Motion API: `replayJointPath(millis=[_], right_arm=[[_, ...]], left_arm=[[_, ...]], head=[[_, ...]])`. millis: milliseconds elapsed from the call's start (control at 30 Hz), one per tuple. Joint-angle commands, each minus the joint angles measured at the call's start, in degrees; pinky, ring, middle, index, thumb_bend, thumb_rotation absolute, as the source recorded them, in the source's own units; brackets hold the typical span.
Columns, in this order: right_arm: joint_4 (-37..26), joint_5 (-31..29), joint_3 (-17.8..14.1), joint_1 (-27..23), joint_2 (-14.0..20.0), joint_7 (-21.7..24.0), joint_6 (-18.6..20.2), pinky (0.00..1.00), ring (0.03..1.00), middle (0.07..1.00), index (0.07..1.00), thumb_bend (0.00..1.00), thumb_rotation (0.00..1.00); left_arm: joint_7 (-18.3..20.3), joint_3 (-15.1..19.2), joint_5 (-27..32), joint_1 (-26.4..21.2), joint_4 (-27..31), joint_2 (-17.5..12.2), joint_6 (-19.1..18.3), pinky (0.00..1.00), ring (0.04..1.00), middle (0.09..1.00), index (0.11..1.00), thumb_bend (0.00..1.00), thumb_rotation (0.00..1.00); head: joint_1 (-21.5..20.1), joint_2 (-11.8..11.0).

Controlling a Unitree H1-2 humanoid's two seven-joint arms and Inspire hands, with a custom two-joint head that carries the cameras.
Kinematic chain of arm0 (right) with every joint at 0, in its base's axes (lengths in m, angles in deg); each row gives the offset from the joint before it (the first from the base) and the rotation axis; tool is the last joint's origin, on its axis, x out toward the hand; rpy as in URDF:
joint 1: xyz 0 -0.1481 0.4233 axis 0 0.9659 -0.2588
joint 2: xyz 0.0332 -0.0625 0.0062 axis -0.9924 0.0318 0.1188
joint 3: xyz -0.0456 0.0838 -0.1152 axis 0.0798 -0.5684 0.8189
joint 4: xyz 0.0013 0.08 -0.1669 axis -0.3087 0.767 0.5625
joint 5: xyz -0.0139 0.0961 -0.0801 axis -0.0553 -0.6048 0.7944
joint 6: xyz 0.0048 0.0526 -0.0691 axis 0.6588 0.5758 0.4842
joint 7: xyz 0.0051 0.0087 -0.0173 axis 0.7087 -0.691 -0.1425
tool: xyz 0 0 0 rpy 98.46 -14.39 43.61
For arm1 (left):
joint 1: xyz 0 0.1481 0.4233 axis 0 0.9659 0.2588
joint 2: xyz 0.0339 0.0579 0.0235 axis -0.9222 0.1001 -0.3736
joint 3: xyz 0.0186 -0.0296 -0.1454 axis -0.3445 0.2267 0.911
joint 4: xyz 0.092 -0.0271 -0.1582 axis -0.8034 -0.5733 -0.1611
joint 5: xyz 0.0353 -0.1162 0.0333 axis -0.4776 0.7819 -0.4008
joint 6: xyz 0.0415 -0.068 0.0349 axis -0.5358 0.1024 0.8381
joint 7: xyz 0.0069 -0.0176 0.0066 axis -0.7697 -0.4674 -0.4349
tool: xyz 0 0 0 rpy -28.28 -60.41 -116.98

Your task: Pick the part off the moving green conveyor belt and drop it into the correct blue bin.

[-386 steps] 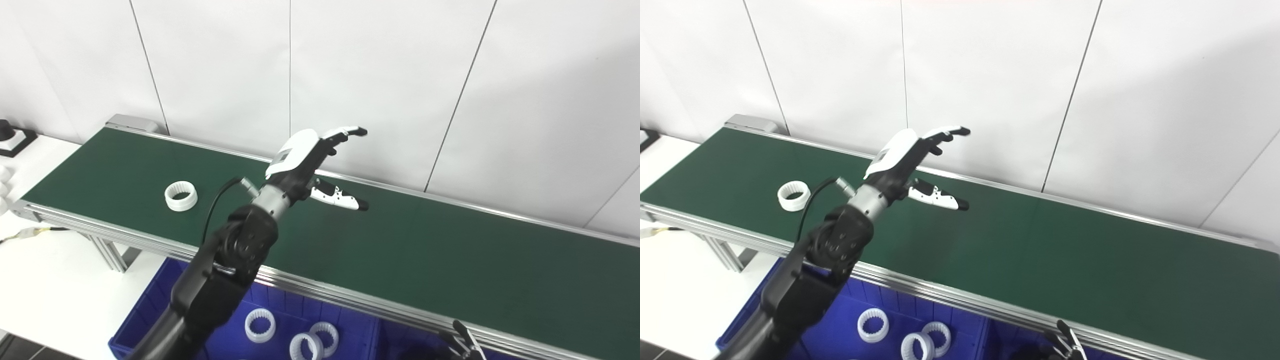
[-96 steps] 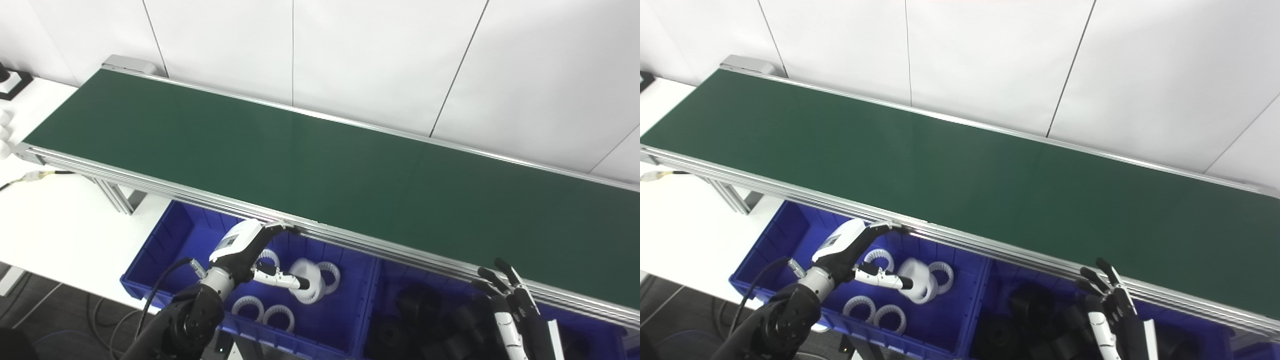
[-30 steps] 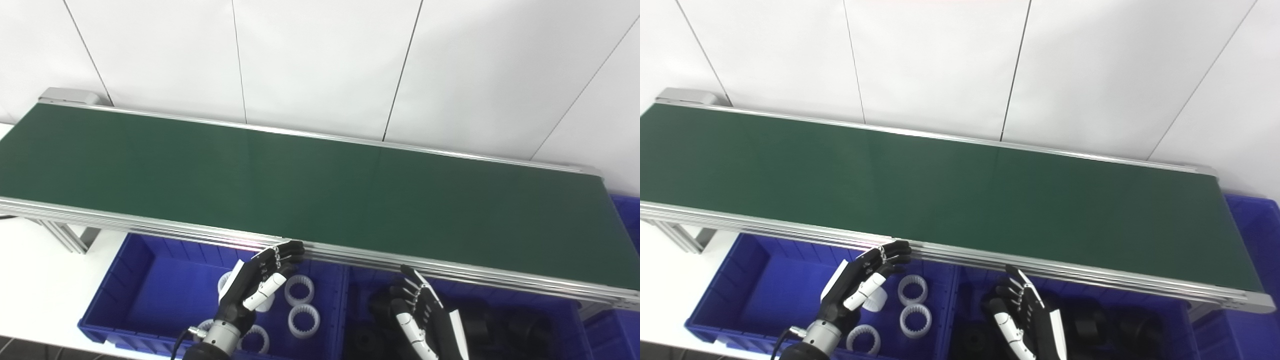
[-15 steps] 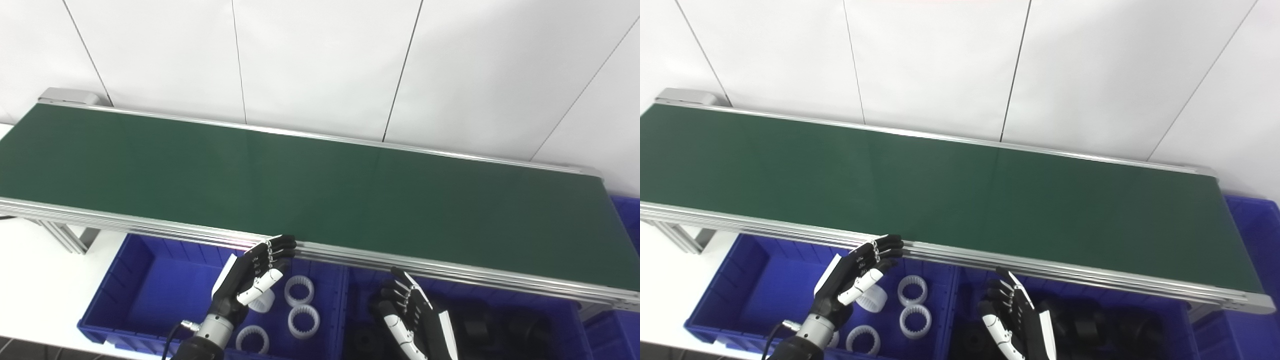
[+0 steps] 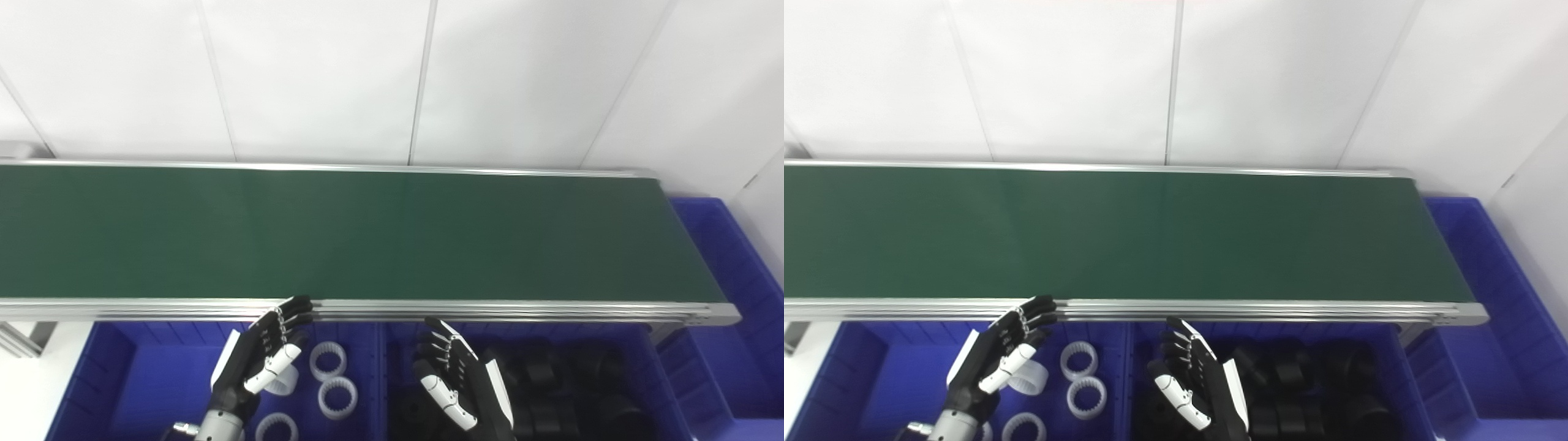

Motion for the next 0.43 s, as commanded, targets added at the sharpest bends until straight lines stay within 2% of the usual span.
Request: replayJointPath(millis=[0,400], right_arm=[[-0.38,0.17,-0.02,-0.92,-0.84,-0.87,-2.84,0.70,0.762,0.794,0.862,0.61,0.64],[-0.94,-0.11,-0.11,-0.54,-0.25,-0.79,-3.06,0.71,0.762,0.799,0.876,0.60,0.73]], left_arm=[[0.30,-0.11,0.11,-1.47,0.94,-0.36,2.48,0.80,0.806,0.822,0.798,0.68,0.61],[-0.50,-0.53,-0.72,-0.71,2.60,0.89,1.59,0.75,0.774,0.798,0.785,0.72,0.59]], head=[[0.09,0.06],[3.89,1.43]])
